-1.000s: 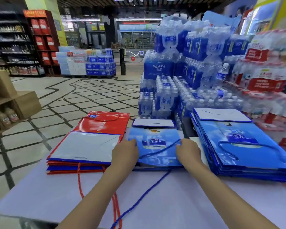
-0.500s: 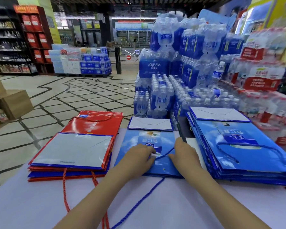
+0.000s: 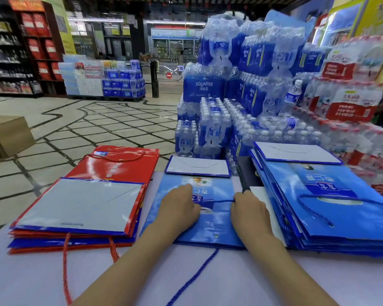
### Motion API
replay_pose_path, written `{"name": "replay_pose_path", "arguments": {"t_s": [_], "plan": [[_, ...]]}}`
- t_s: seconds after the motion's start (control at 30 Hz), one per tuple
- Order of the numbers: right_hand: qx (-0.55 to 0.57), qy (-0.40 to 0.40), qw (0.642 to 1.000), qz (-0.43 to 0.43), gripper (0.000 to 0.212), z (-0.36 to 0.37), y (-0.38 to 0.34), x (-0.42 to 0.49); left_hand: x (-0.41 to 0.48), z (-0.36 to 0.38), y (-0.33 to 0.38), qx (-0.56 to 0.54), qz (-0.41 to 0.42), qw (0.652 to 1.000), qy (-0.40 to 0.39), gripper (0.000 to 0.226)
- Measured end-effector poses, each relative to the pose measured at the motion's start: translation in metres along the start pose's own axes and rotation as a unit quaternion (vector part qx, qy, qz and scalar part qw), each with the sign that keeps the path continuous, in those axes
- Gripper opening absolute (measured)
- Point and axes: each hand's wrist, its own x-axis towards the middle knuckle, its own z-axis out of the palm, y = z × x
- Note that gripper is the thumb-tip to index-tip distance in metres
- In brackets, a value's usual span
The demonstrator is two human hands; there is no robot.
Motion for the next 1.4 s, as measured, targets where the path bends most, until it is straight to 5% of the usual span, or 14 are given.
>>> {"name": "replay_pose_path", "arguments": {"t_s": [0.13,0.27,0.4,0.67,0.97,1.4], "plan": [[0.041,0.040,0.997,-0.053,0.023,0.003,0.002,-0.002,0.003,-0.002,-0.005,0.049,-0.022,0.999,0.002,0.014],[0.041,0.035,0.995,-0.083,0.025,0.006,0.003,0.000,0.005,0.004,-0.001,0.018,0.110,0.993,-0.036,0.048],[0.028,0.008,0.996,-0.082,0.028,0.010,0.004,0.001,0.001,0.012,0.002,-0.045,0.173,0.983,-0.045,0.023],[-0.032,-0.016,0.994,-0.101,0.027,0.004,0.003,0.001,0.002,-0.001,-0.009,-0.013,0.066,0.998,-0.013,0.024],[-0.011,-0.088,0.990,-0.113,0.034,-0.008,0.005,0.001,0.001,-0.004,-0.009,0.159,0.004,0.987,-0.028,0.027],[0.026,-0.129,0.979,-0.158,0.021,-0.018,0.009,-0.005,-0.002,-0.013,-0.011,0.142,-0.037,0.989,-0.008,0.027]]}}
